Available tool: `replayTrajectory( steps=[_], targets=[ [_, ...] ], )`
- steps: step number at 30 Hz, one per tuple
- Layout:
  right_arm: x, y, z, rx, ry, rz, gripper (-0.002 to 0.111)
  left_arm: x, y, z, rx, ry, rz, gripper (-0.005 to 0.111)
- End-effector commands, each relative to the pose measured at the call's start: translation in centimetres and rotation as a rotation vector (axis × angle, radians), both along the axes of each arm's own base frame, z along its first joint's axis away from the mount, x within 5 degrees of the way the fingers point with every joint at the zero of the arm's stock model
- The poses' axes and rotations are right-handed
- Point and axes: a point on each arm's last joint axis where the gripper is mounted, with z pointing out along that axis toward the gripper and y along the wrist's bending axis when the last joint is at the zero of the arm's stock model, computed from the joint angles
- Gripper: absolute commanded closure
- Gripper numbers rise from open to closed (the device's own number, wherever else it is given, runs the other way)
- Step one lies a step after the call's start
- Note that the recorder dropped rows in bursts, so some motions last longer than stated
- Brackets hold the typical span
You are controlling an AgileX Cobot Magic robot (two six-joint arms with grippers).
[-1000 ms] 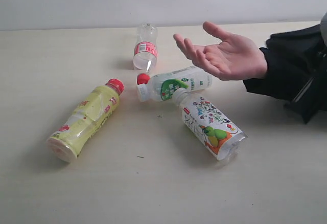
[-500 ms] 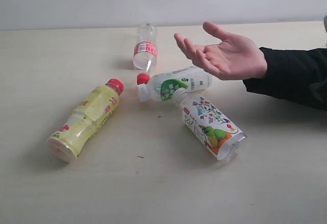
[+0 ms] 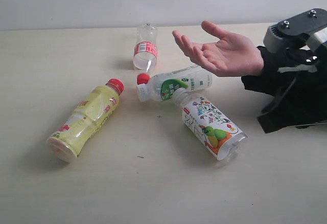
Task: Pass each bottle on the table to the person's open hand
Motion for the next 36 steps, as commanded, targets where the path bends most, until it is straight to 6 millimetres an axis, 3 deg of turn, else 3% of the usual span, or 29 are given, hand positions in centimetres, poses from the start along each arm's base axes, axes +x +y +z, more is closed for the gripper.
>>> replayTrajectory(
  steps=[1,5,14,23,36],
  targets=[
    [0.6,1.9,0.3,0.145,-0.003,0.105,0.079,0.0,0.0,0.0,-0.008,-0.011,0.001,0.107],
    [1.8,2.6,-0.4,0.147,0.04,0.099,0.057,0.0,0.0,0.0,-0.008,-0.011,0.001,0.107],
    [4.2,3.4,-3.8,0.072,0.134,0.097,0.033,0.0,0.0,0.0,-0.008,-0.011,0.001,0.107],
    [5.6,3.8,-6.1,0.031,0.129,0.115,0.033,0.0,0.0,0.0,-0.008,-0.011,0.001,0.107],
    [6.7,4.0,-7.4,0.002,0.071,0.143,0.026,0.0,0.0,0.0,-0.008,-0.011,0.001,0.107]
  ],
)
